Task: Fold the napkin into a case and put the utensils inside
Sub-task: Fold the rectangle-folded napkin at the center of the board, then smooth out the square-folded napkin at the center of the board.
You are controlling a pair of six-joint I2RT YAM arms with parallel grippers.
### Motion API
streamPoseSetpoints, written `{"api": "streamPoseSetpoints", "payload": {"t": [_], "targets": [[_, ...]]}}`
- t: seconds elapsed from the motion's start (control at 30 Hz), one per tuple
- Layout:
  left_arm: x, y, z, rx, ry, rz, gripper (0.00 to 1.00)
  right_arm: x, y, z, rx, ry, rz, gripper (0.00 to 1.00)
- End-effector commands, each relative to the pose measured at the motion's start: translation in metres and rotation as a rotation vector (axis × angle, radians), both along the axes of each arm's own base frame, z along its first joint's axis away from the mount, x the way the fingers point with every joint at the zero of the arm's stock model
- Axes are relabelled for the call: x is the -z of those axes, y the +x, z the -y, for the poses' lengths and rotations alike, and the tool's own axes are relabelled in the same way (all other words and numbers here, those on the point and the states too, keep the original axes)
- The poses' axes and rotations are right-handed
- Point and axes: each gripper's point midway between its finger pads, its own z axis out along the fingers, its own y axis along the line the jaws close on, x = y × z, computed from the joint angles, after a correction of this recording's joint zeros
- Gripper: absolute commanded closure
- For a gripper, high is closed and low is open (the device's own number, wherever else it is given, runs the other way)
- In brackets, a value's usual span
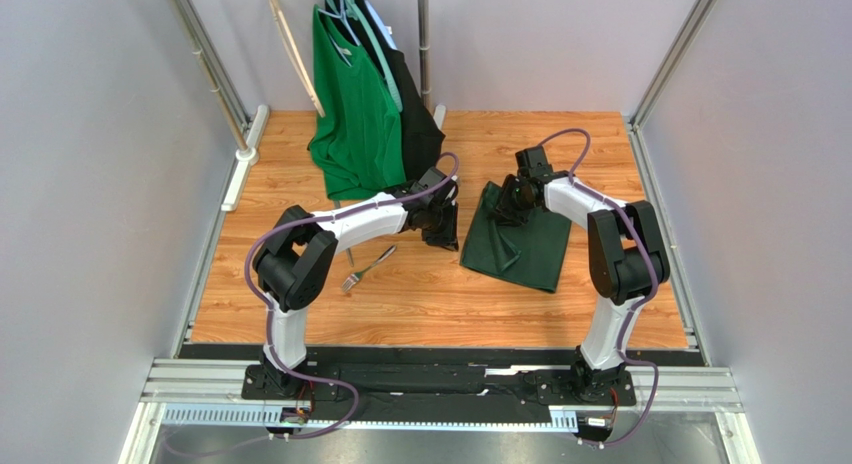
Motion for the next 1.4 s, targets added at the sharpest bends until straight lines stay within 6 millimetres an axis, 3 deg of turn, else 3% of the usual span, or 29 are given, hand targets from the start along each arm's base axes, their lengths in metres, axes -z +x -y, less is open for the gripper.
{"api": "streamPoseSetpoints", "payload": {"t": [0.0,0.03,0.07,0.1,0.13,0.2,0.3,0.33,0.37,0.4,0.43,0.47,0.5,0.67,0.8,0.9,1.13,1.37], "targets": [[-0.043,0.001,0.005,0.013,-0.077,0.059,0.77,-0.055,0.016,-0.027,-0.147,0.151,0.172,0.54],[-0.047,0.001,0.004,0.019,-0.079,0.065,0.76,-0.065,0.016,-0.028,-0.159,0.195,0.201,0.52],[-0.049,0.000,0.004,0.022,-0.079,0.066,0.76,-0.064,0.012,-0.015,-0.120,0.239,0.178,0.51],[-0.053,0.001,0.006,0.025,-0.090,0.072,0.75,-0.082,0.003,-0.014,-0.139,0.298,0.206,0.50],[-0.058,0.002,0.009,0.032,-0.102,0.079,0.74,-0.085,0.000,-0.005,-0.126,0.297,0.228,0.48],[-0.062,-0.001,0.021,0.077,-0.151,0.065,0.73,-0.076,-0.012,0.031,-0.046,0.194,0.239,0.46],[-0.074,0.005,0.054,0.132,-0.229,0.075,0.73,-0.057,-0.032,0.057,0.012,0.143,0.192,0.46],[-0.077,0.004,0.065,0.160,-0.260,0.066,0.74,-0.050,-0.038,0.062,0.023,0.132,0.164,0.53],[-0.065,0.005,0.076,0.181,-0.256,0.051,0.75,-0.046,-0.042,0.069,0.043,0.116,0.153,0.58],[-0.082,0.006,0.095,0.210,-0.281,0.088,0.76,-0.036,-0.051,0.072,0.053,0.105,0.127,0.65],[-0.080,0.008,0.100,0.213,-0.262,0.094,0.76,-0.036,-0.053,0.075,0.073,0.098,0.128,0.79],[-0.067,0.006,0.107,0.224,-0.237,0.084,0.78,-0.035,-0.054,0.074,0.067,0.103,0.134,0.80],[-0.077,0.010,0.112,0.219,-0.244,0.101,0.79,-0.032,-0.054,0.072,0.056,0.113,0.145,0.81],[-0.054,0.016,0.085,0.111,-0.111,0.094,0.85,-0.004,-0.067,0.074,0.044,0.076,0.077,0.94],[-0.026,0.007,0.058,0.101,-0.005,0.080,0.88,0.004,-0.081,0.077,0.038,0.058,0.064,0.98],[-0.010,0.001,0.043,0.079,0.038,0.062,0.91,0.008,-0.087,0.064,0.021,0.088,0.070,1.00],[0.006,0.003,0.021,0.052,0.114,0.076,0.94,0.020,-0.095,0.030,-0.039,0.115,0.058,1.00],[0.037,-0.008,0.014,0.051,0.143,0.002,0.95,0.011,-0.090,0.030,-0.030,0.114,0.081,1.00]]}}
